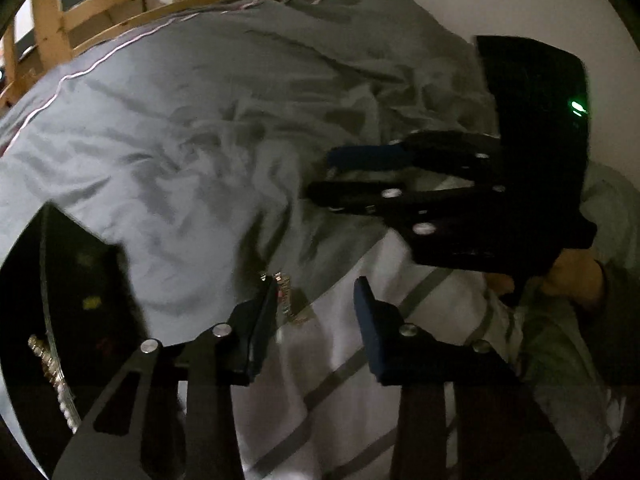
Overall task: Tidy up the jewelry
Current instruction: 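Move the left tool to the gold pendant necklace on the duvet, then grasp the gold pendant necklace with the left tool while the right tool holds the ring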
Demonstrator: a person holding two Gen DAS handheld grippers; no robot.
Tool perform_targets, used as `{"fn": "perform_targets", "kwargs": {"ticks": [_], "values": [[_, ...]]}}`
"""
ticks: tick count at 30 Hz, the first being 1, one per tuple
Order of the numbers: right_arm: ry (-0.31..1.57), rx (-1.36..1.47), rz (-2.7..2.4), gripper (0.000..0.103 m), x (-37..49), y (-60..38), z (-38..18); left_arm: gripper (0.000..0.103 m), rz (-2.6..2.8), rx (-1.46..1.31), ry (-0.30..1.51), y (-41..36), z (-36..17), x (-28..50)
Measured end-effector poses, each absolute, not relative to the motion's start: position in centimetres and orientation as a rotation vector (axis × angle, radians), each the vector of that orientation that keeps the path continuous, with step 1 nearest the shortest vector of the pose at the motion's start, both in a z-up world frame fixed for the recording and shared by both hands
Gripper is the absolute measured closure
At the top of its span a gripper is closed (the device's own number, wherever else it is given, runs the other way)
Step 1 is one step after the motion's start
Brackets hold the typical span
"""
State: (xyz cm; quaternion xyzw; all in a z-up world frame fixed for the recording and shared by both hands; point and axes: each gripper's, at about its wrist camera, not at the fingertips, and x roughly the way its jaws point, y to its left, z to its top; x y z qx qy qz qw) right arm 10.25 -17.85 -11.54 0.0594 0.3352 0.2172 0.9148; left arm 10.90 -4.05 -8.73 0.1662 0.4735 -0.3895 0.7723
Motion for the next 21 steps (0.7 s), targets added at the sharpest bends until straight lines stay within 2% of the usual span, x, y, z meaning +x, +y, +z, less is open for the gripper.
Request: {"fn": "perform_targets", "kwargs": {"ticks": [7,12,14,16,21], "values": [[0.723,0.158,0.464,0.065,10.8,-17.9,-12.4,0.065,-0.768,0.461,1.067,-5.7,-11.3,11.8],[0.763,0.122,0.466,0.067,10.9,-17.2,-13.1,0.066,-0.754,0.424,1.063,-5.0,-10.9,12.0],[0.790,0.091,0.455,0.073,11.0,-16.8,-13.5,0.070,-0.751,0.418,1.077,-4.9,-11.1,11.9],[0.813,0.068,0.437,0.082,11.2,-16.6,-13.9,0.077,-0.747,0.419,1.100,-4.9,-11.5,12.0],[0.803,0.078,0.423,0.083,11.0,-17.1,-13.7,0.091,-0.739,0.399,1.112,-4.7,-11.4,12.3]]}}
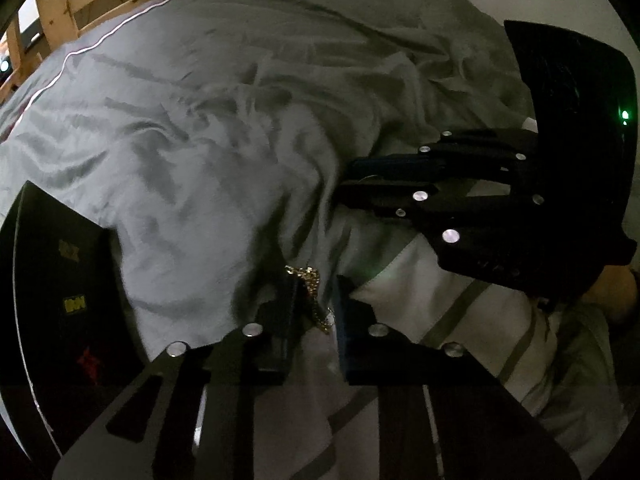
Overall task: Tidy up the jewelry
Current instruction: 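Grasp the gold pendant necklace with the left tool while the right tool holds the ring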
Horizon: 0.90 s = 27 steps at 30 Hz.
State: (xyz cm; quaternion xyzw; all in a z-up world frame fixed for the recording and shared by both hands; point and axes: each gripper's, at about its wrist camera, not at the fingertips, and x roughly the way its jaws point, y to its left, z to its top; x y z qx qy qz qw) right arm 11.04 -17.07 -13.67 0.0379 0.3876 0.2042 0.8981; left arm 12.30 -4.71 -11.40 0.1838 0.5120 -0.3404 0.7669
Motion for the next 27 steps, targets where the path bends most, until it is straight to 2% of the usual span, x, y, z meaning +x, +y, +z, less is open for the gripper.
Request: {"fn": "perform_targets", "kwargs": {"ticks": [1,13,21,23,25,27], "values": [[0.800,0.085,0.422,0.083,11.0,-17.2,-13.6,0.094,-0.744,0.400,1.112,-4.7,-11.3,12.3],[0.723,0.242,0.454,0.083,10.2,-19.4,-11.9,0.094,-0.765,0.380,1.074,-3.9,-9.5,11.2],[0.697,0.249,0.452,0.083,9.6,-19.9,-11.0,0.094,-0.722,0.384,1.062,-4.0,-9.4,11.3],[0.701,0.244,0.455,0.083,9.6,-19.9,-11.0,0.091,-0.702,0.415,1.049,-4.5,-9.8,11.4],[0.710,0.233,0.454,0.083,9.7,-19.6,-11.2,0.071,-0.689,0.433,1.050,-4.6,-10.4,11.7],[0.714,0.225,0.455,0.083,9.8,-19.4,-11.3,0.071,-0.681,0.450,1.070,-4.9,-11.3,12.3]]}}
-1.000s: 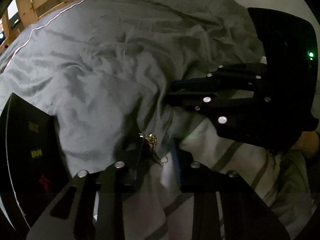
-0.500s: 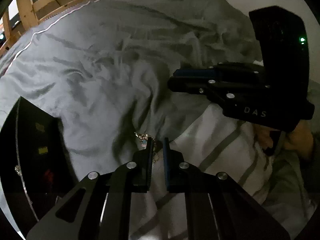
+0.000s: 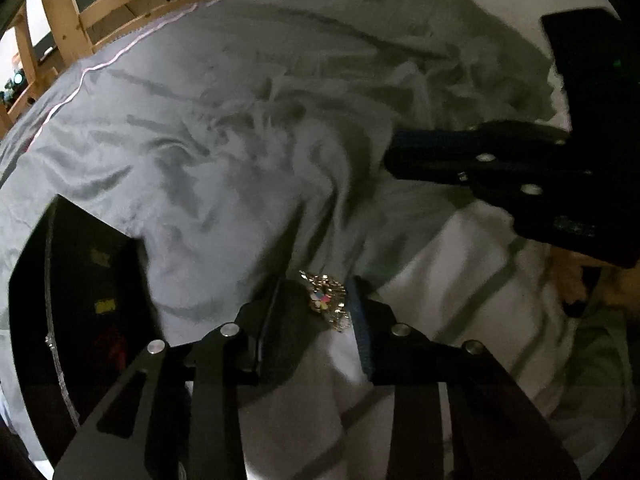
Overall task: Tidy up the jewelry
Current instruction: 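Grasp the gold pendant necklace with the left tool while the right tool holds the ring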
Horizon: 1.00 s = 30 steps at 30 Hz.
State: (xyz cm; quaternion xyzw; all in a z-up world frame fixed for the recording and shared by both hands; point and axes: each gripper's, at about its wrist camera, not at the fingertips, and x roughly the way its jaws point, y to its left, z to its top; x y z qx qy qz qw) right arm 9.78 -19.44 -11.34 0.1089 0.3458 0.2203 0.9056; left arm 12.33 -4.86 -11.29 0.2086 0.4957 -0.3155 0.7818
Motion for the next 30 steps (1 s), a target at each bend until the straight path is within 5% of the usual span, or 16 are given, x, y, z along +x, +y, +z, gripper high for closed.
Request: {"fn": "perform_targets", "kwargs": {"ticks": [8,10,18,30], "values": [[0.711,0.237,0.445,0.083,9.9,-19.6,-11.3,0.069,-0.704,0.427,1.109,-5.4,-12.2,13.1],[0.707,0.241,0.438,0.083,9.9,-19.8,-11.3,0.087,-0.717,0.410,1.124,-5.3,-12.2,13.4],[0.698,0.257,0.422,0.083,9.6,-20.4,-11.0,0.097,-0.696,0.388,1.131,-4.5,-11.8,13.3],[0.700,0.257,0.412,0.082,9.4,-20.5,-10.9,0.096,-0.696,0.373,1.076,-3.4,-9.9,12.7]]}}
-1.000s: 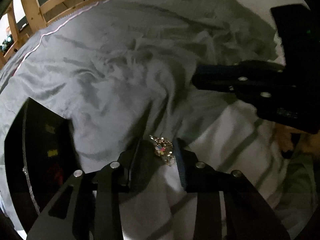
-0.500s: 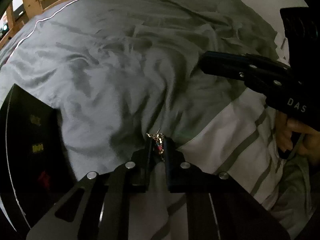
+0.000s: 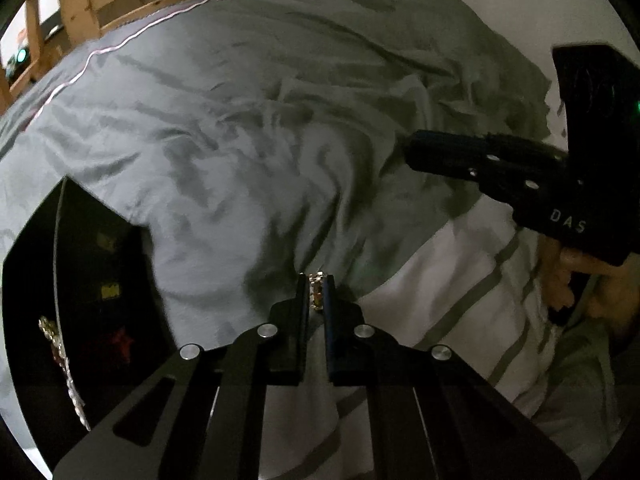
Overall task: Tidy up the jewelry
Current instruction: 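Grasp the gold pendant necklace with the left tool while the right tool holds the ring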
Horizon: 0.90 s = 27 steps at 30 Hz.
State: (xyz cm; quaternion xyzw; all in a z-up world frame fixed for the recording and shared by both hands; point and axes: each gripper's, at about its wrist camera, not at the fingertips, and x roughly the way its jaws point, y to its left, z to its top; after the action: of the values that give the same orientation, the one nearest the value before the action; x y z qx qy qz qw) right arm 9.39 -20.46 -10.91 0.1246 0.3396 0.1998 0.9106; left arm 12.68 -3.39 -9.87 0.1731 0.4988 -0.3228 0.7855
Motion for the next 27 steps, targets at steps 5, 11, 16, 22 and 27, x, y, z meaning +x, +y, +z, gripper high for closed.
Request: {"fn": "perform_targets", "kwargs": {"ticks": [5,11,16,22,27], "values": [[0.707,0.245,0.413,0.083,9.6,-20.2,-11.1,0.057,-0.689,0.419,1.086,-4.6,-11.0,13.3],[0.705,0.246,0.411,0.082,9.7,-20.2,-11.2,0.076,-0.705,0.387,1.138,-4.0,-11.5,14.1],[0.698,0.260,0.395,0.082,9.6,-20.5,-11.1,0.091,-0.721,0.386,1.147,-3.7,-11.2,13.6],[0.686,0.288,0.385,0.082,9.4,-21.1,-10.9,0.092,-0.715,0.379,1.130,-2.9,-10.4,12.7],[0.680,0.288,0.390,0.082,9.2,-21.1,-10.7,0.093,-0.700,0.319,1.074,-1.3,-8.1,11.7]]}}
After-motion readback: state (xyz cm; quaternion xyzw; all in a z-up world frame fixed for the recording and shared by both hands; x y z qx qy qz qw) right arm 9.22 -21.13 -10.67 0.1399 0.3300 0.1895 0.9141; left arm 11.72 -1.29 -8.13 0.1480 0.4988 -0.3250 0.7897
